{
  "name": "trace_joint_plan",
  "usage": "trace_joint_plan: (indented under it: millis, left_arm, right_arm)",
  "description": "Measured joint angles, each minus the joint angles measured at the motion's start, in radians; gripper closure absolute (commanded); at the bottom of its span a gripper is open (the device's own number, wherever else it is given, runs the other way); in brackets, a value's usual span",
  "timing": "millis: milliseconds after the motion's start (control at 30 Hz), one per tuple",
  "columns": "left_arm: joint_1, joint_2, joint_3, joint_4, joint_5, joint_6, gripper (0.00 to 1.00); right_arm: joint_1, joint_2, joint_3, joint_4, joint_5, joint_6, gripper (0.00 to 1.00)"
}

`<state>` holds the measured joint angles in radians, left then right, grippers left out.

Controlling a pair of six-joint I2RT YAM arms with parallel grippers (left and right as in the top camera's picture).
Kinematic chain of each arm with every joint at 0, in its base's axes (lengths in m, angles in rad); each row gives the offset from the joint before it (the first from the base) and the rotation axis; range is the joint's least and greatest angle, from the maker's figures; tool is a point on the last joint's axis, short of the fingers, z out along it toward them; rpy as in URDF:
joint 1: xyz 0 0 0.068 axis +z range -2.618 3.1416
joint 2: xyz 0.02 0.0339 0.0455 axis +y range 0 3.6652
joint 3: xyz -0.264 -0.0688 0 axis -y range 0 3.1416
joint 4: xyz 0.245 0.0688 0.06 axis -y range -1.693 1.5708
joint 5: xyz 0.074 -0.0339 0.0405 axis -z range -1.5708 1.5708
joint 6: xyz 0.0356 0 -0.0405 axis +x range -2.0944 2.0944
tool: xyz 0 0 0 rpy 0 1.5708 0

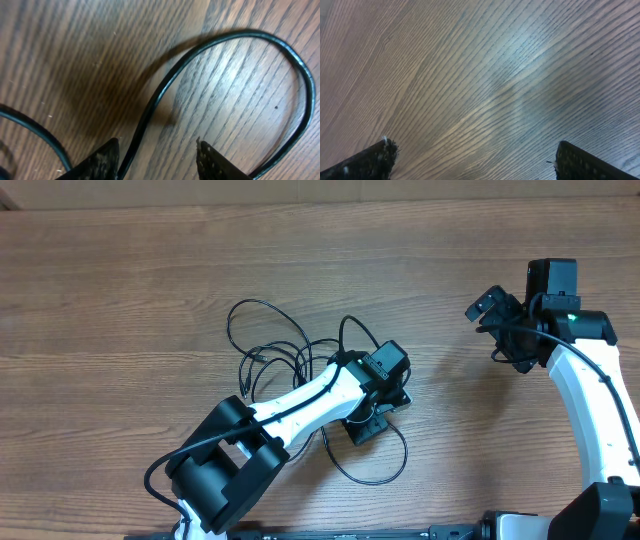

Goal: Untangle cables
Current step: 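Position the left gripper over a cable loop to grasp it, then close the left gripper on a black cable loop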

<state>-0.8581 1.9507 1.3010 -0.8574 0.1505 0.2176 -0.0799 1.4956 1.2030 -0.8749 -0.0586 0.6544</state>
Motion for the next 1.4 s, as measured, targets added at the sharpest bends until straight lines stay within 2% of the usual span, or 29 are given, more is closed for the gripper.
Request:
trace_joint_plan:
  millis: [167, 233, 333, 367, 433, 533, 800, 1067, 1167, 1267, 1400]
  left_arm:
    - [0.000, 0.000, -0.016, 0.005, 0.000, 0.000, 0.53]
    - [0.000, 0.000, -0.016, 0.009, 0.000, 0.000, 0.56]
    - [0.000, 0.000, -0.016, 0.021, -0.001, 0.000, 0.65]
    - [0.000, 0.000, -0.016, 0.025, -0.001, 0.001, 0.65]
    - [0.000, 0.000, -0.017, 0.041, -0.002, 0.000, 0.64]
    - [0.000, 0.000, -0.019, 0.053, -0.002, -0.001, 0.53]
    - [0.000, 0.000, -0.038, 0.058, -0.002, 0.000, 0.48]
    - [0.000, 0.000, -0.056, 0.069, -0.002, 0.000, 0.61]
    - [0.000, 0.000, -0.060, 0.069, -0.002, 0.001, 0.72]
    - [0.000, 0.000, -0.063, 0.069, -0.002, 0.004, 0.96]
    - [0.000, 0.000, -0.062, 0.064, -0.005, 0.000, 0.96]
  right_arm:
    - [0.000, 0.000, 0.000, 0.000, 0.000, 0.000, 0.00]
    - [0.000, 0.000, 0.000, 0.000, 0.000, 0.000, 0.00]
    - [0.000, 0.000, 0.000, 0.000, 0.000, 0.000, 0.00]
    - [0.000, 0.000, 0.000, 0.000, 0.000, 0.000, 0.00]
    - [0.000, 0.000, 0.000, 0.000, 0.000, 0.000, 0.00]
    - [0.000, 0.000, 0.000, 0.000, 0.000, 0.000, 0.00]
    - [0.000, 0.000, 0.000, 0.000, 0.000, 0.000, 0.00]
    - [0.000, 0.000, 0.000, 0.000, 0.000, 0.000, 0.00]
    - [0.000, 0.000, 0.000, 0.000, 0.000, 0.000, 0.00]
    - [0.000, 0.000, 0.000, 0.000, 0.000, 0.000, 0.00]
    - [0.000, 0.000, 0.000, 0.000, 0.000, 0.000, 0.00]
